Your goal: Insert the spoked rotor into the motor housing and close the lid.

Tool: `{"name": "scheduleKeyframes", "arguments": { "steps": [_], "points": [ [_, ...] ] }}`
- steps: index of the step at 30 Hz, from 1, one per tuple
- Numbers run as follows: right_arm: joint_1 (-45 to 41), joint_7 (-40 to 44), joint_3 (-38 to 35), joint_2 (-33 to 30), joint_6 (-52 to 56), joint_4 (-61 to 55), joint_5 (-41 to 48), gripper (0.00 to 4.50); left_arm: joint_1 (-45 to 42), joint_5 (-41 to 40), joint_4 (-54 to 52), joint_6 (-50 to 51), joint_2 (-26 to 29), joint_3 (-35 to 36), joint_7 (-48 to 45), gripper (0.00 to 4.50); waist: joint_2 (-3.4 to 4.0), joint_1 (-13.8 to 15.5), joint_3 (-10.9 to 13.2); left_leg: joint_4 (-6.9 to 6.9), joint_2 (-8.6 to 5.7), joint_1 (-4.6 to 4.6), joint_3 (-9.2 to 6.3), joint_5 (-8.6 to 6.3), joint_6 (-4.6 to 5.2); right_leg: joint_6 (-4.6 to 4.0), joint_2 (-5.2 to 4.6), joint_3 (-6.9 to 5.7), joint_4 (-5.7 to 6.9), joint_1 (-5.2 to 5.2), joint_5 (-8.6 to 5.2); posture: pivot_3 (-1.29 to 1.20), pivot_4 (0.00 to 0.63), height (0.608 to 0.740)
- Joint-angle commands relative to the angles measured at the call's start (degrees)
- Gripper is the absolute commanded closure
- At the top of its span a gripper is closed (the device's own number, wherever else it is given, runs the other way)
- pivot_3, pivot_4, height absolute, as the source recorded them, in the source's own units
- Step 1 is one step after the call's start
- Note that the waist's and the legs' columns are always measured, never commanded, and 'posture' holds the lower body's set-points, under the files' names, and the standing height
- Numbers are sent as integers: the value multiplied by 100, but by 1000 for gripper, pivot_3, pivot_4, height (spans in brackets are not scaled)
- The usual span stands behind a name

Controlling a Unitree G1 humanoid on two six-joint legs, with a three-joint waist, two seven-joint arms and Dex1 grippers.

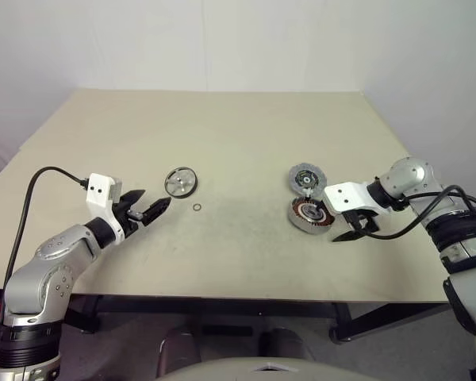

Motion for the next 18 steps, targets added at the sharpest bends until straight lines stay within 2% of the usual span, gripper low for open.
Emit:
{"name": "scheduleKeyframes", "arguments": {
  "steps": [1, 10, 18],
  "points": [
    [156, 314, -86, -144, 26, -388, 126, 100, -52, -11, -138, -110, 23, 109, 13, 22, 0, -3, 0, 1, 0, 0, 0, 0, 0, 0, 0, 1, 0, 0, 0, 0, 0, 740],
    [666, 361, -119, -305, 354, -1231, 418, 100, -81, 16, -86, -102, 64, 114, -18, 22, -1, -13, -1, 0, 3, 3, -2, 0, 0, 1, 3, 1, 0, 4, -1, 0, 0, 740],
    [453, 152, -138, -179, 433, -1111, 331, 100, -93, 29, -97, -80, 48, 75, -20, 22, -1, -8, -1, 0, 3, 3, -3, -1, 1, 1, 2, -2, -4, 4, -1, 0, 0, 740]
  ]
}}
